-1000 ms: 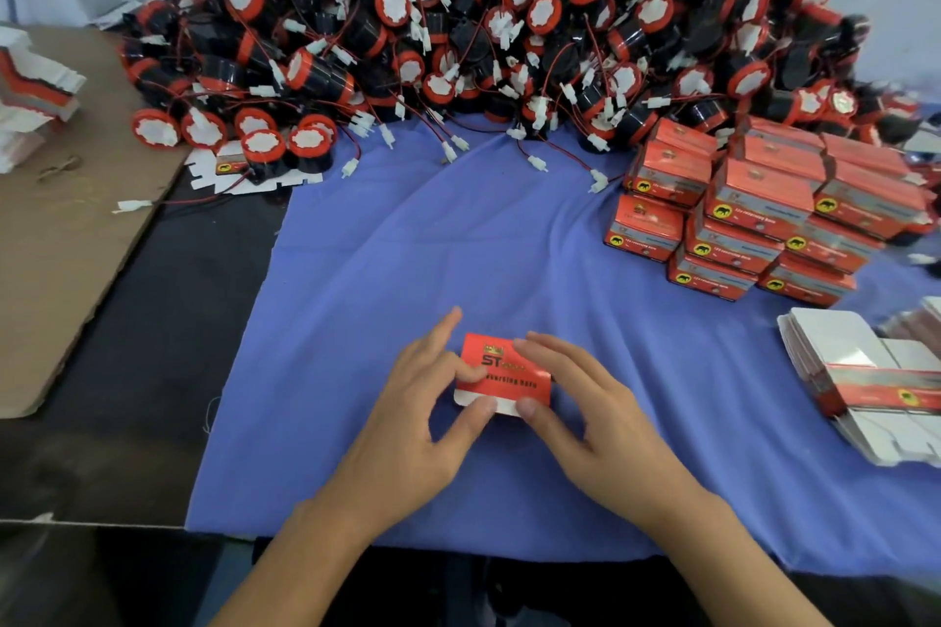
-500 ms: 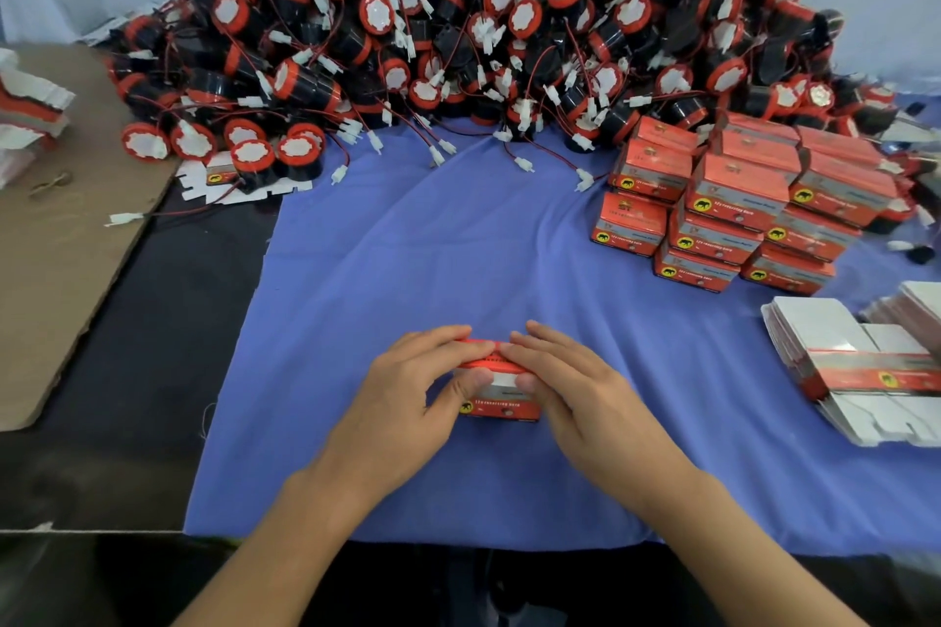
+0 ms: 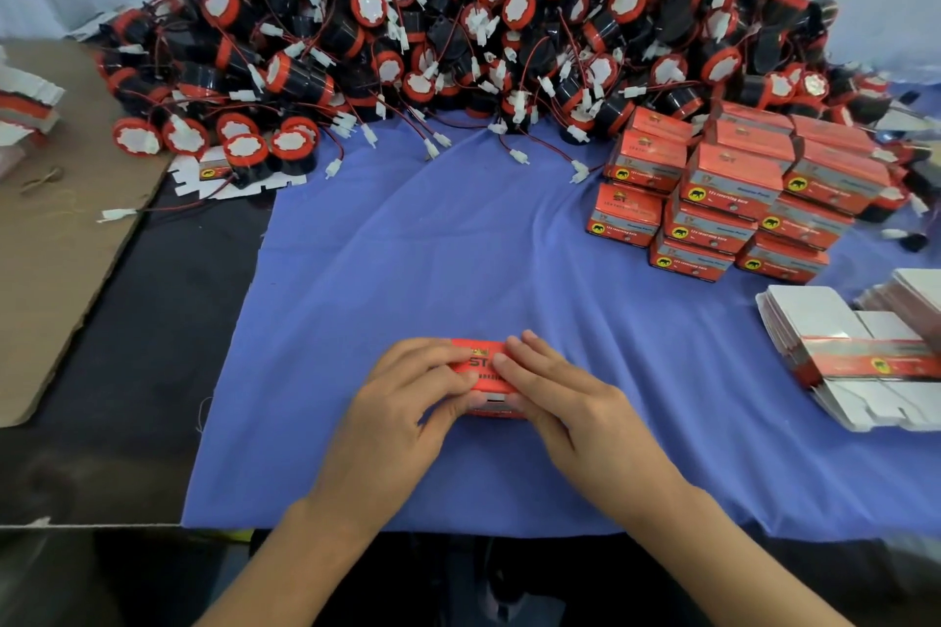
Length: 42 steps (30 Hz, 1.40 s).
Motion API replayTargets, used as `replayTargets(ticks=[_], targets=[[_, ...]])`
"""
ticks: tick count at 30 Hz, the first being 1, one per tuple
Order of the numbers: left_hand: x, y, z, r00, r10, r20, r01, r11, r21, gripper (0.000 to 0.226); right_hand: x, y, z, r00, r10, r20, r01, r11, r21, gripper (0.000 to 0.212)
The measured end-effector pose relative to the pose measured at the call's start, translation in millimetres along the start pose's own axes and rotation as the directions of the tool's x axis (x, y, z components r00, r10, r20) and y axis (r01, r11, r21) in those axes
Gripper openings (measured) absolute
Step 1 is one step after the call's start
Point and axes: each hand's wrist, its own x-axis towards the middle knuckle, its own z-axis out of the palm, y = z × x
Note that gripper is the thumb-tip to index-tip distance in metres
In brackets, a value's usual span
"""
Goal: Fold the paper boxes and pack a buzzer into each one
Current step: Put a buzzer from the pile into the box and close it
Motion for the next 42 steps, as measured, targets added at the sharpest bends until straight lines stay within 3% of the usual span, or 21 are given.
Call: replayTargets(ticks=[5, 10, 13, 15, 17, 20, 23, 25, 28, 32, 37, 42], targets=[[-13.4, 0.8, 5.0, 0.993, 0.105, -0.044, -0.095, 0.978, 0.183, 0.026, -6.4, -2.7, 6.0, 0.993, -0.077, -0.089, 0.063, 0.986, -0.156, 0.037], [-26.7, -2.1, 5.0, 0.989, 0.143, 0.045, -0.15, 0.925, 0.349, 0.026, -15.5, 0.9, 10.5, 0.982, -0.168, -0.09, 0.121, 0.912, -0.392, 0.043], [-28.8, 2.9, 5.7, 0.987, 0.112, 0.112, -0.148, 0.903, 0.402, 0.033, -20.1, 0.8, 15.4, 0.991, -0.134, -0.018, 0.105, 0.845, -0.524, 0.066], [-27.2, 8.9, 6.5, 0.994, 0.04, 0.098, -0.07, 0.94, 0.334, 0.029, -20.7, -1.9, 15.1, 0.997, -0.078, 0.023, 0.078, 0.846, -0.527, 0.083], [-25.0, 14.1, 7.9, 0.994, -0.097, 0.041, 0.09, 0.985, 0.149, 0.018, -23.5, -3.8, 16.6, 0.999, -0.045, 0.022, 0.05, 0.909, -0.414, 0.085], [-23.1, 18.2, 9.9, 0.974, -0.222, -0.034, 0.222, 0.975, -0.014, 0.013, -26.4, -13.3, 23.5, 0.989, 0.132, -0.069, -0.136, 0.99, -0.05, 0.075], [-15.6, 22.5, 12.9, 0.926, -0.373, -0.053, 0.357, 0.914, -0.193, 0.024, -21.3, -23.1, 28.8, 0.853, 0.419, -0.313, -0.327, 0.894, 0.305, 0.058], [-6.2, 24.6, 15.4, 0.895, -0.445, -0.033, 0.415, 0.858, -0.301, 0.029, -12.6, -25.3, 26.4, 0.755, 0.567, -0.329, -0.404, 0.797, 0.448, 0.039], [20.6, 25.7, 19.7, 0.891, -0.454, -0.02, 0.411, 0.824, -0.391, 0.027, 4.7, -26.1, 16.5, 0.68, 0.639, -0.36, -0.416, 0.74, 0.528, 0.032], [77.7, 29.8, 39.2, 0.906, -0.423, -0.038, 0.364, 0.82, -0.441, 0.022, 41.6, -18.1, -4.6, 0.629, 0.673, -0.388, -0.408, 0.712, 0.572, 0.051], [154.8, 23.3, 77.1, 0.902, -0.429, 0.054, 0.39, 0.754, -0.528, 0.014, 92.7, 3.7, -27.5, 0.552, 0.728, -0.406, -0.403, 0.66, 0.635, 0.068], [210.5, 13.2, 115.9, 0.879, -0.462, 0.122, 0.437, 0.674, -0.595, 0.022, 131.2, 33.7, -38.7, 0.431, 0.797, -0.423, -0.37, 0.584, 0.723, 0.058]])
